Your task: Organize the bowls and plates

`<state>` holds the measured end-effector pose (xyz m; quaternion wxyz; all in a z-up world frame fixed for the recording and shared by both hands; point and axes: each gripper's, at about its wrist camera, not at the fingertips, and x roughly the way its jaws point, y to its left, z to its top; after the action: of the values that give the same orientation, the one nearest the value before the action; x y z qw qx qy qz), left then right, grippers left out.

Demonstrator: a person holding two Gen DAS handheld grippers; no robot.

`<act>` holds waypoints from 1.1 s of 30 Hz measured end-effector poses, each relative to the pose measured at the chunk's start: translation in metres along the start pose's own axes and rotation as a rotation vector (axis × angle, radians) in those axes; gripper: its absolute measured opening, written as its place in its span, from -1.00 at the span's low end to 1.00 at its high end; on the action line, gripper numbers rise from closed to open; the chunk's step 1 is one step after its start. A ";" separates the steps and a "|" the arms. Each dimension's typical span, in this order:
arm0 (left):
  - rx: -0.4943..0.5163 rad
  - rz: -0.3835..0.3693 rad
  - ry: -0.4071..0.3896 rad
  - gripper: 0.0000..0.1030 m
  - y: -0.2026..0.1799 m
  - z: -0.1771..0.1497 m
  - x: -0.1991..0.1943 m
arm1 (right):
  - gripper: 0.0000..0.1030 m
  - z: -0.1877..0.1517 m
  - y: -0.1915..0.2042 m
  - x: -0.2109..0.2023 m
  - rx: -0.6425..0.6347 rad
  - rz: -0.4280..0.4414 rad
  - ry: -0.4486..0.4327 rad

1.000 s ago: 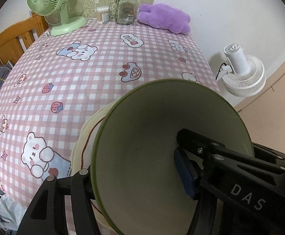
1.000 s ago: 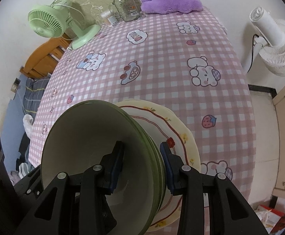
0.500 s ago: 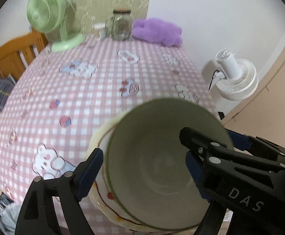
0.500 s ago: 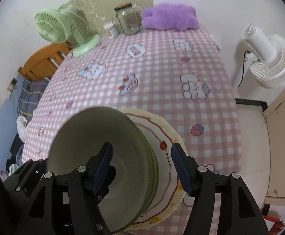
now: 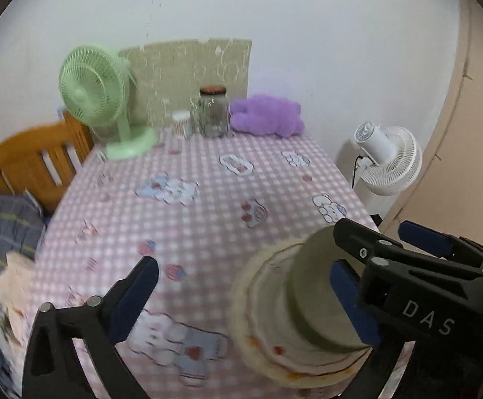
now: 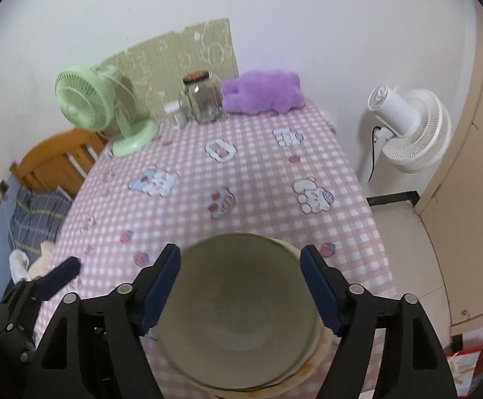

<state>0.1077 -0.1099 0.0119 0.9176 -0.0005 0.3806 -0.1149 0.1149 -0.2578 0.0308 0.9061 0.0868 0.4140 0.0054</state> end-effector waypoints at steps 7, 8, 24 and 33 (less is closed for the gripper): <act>0.057 0.003 -0.047 0.99 0.057 -0.010 -0.016 | 0.76 -0.025 0.060 -0.012 0.027 -0.051 -0.117; 0.060 0.008 -0.048 0.99 0.065 -0.013 -0.017 | 0.76 -0.028 0.067 -0.012 0.023 -0.057 -0.125; -0.075 0.174 -0.136 0.99 0.128 -0.104 -0.062 | 0.76 -0.110 0.106 -0.023 -0.062 -0.027 -0.182; -0.082 0.163 -0.193 0.99 0.126 -0.146 -0.088 | 0.76 -0.156 0.105 -0.046 -0.091 -0.027 -0.221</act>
<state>-0.0280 0.0440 -0.0420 0.9554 -0.0183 0.2937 -0.0235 -0.0258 -0.1340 -0.0177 0.9492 0.0399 0.3122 0.0025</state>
